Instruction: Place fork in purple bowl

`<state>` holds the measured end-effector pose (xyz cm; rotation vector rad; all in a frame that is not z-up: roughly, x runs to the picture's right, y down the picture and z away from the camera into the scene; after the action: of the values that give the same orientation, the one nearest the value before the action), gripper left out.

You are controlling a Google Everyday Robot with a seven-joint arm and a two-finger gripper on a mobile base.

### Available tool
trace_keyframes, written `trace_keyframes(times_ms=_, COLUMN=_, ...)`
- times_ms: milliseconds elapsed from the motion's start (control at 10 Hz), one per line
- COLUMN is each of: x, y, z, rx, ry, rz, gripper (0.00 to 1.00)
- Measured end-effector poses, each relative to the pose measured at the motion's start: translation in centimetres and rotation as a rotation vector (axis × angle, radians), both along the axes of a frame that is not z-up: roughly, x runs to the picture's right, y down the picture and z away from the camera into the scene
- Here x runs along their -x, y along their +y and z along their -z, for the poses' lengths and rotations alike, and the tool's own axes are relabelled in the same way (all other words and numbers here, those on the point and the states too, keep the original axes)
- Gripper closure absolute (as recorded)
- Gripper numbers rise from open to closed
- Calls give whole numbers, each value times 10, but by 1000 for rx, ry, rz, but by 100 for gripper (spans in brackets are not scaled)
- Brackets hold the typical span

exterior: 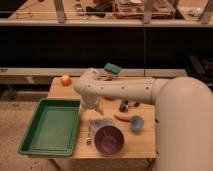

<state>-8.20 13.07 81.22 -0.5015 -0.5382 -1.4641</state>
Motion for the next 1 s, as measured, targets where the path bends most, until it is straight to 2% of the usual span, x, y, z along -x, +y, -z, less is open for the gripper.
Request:
trace_keyframes(times_ms=200, x=-1, y=9, z=-5, rx=9, ry=13, rz=-6, gripper=46)
trace_keyframes(times_ms=300, x=-4, y=11, z=-4, rx=1, ry=17, rz=-19, gripper=46)
trace_keyframes(times_ms=500, x=-3, y=15, z=3, rx=-8, ry=9, rz=-25, gripper=46)
trace_keyframes(times_ms=700, x=10, y=31, z=15, rx=-7, ry=-20, rz=-8, gripper=46)
trace_keyframes(times_ms=1000, x=18, y=54, z=15, rx=4, ry=-37, rz=31, gripper=46)
